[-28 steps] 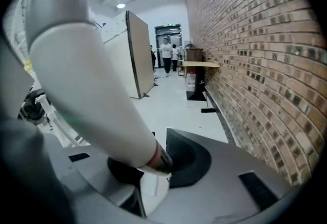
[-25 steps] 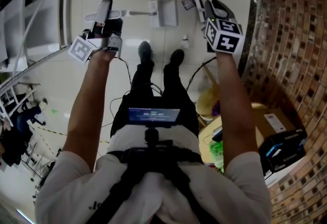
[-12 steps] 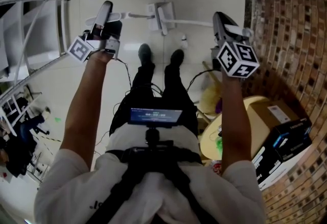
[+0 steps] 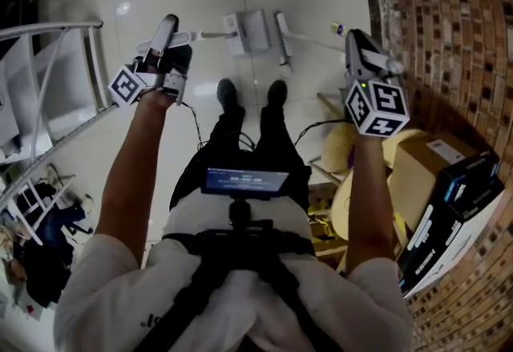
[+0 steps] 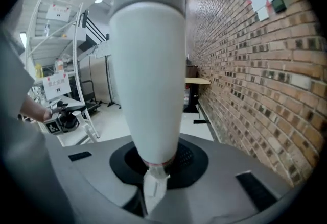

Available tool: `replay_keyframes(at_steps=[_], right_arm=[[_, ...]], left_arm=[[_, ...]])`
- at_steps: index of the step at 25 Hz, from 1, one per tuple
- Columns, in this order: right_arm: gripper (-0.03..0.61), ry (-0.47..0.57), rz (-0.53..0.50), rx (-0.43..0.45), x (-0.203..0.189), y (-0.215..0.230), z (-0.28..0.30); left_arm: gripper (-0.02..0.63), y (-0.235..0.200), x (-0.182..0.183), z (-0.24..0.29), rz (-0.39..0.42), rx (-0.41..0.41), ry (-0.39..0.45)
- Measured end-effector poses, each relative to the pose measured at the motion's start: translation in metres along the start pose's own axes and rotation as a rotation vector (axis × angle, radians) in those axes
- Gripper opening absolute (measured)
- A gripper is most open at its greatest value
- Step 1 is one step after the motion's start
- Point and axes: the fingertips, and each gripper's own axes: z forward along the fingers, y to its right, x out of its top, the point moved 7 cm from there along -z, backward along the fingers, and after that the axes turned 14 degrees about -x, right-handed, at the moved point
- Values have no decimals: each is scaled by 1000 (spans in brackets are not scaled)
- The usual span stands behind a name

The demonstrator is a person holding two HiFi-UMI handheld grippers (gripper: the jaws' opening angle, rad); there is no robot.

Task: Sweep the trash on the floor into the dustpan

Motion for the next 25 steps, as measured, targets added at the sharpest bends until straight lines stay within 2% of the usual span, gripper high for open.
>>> replay_keyframes(at_steps=[5, 13, 17, 19, 21, 25], right_arm=[[35, -85, -15, -147, -37, 30, -22], [35, -247, 140, -359, -133, 64, -28], [38, -314, 280, -452, -151, 66, -29], [40, -330, 330, -477, -153, 61, -31], [41, -338, 336, -485, -153, 50, -32], [46, -347, 298, -435, -147, 9, -24]], left_arm=[[0, -1, -10, 11, -68, -25, -118], [0, -2, -29, 20, -225, -17, -350], [0, 3, -28, 28, -256, -13, -454], [0, 5, -28, 33, -265, -7, -508], [0, 4, -29, 37, -269, 7, -545], [0, -4, -30, 39, -253, 32, -519]])
